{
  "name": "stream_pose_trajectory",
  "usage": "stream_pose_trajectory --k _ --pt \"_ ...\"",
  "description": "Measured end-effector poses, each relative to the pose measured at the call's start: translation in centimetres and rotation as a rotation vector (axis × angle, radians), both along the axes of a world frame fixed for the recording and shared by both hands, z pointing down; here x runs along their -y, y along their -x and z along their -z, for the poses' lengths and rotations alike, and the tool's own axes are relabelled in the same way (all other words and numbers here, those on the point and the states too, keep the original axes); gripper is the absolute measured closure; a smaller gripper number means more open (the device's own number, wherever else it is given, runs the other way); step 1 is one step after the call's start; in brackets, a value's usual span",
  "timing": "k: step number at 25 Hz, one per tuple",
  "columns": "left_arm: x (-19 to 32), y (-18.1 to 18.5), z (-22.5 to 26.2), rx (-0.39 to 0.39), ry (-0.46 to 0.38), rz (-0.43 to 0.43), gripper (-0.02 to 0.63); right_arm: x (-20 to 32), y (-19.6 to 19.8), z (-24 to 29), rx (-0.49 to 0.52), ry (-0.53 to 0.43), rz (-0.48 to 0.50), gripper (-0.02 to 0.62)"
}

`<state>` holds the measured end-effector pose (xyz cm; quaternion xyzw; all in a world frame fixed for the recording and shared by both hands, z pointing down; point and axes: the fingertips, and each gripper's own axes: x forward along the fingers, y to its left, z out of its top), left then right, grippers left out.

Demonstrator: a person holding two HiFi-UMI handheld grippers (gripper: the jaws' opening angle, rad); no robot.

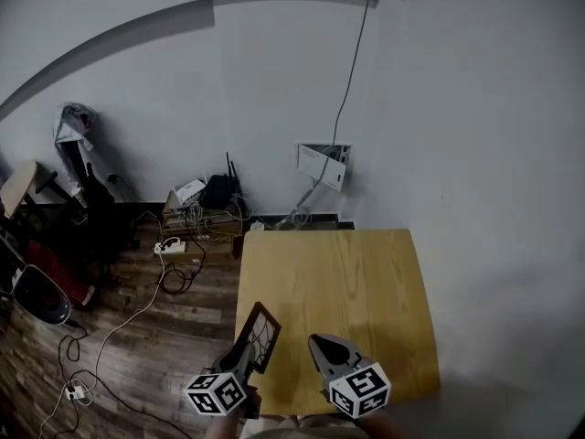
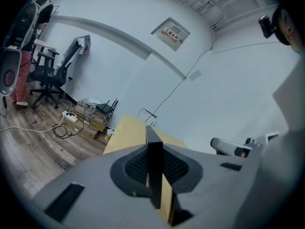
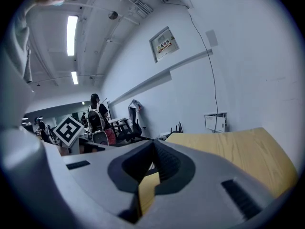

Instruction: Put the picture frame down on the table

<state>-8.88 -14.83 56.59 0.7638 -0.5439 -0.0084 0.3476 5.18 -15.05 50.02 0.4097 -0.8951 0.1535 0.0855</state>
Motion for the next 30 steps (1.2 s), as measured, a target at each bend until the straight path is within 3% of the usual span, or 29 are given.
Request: stream_pose_trajectory --k 17,30 --pt "5.0 2.0 -3.6 -0.036 0.053 -0.026 0.572 3.0 3.1 -2.6 -0.021 0.057 0.031 0.595" --pt "7.7 4.0 -5.9 0.026 0.095 -0.008 0.571 3.8 4.2 -3.2 -0.032 0.078 0.048 0.595"
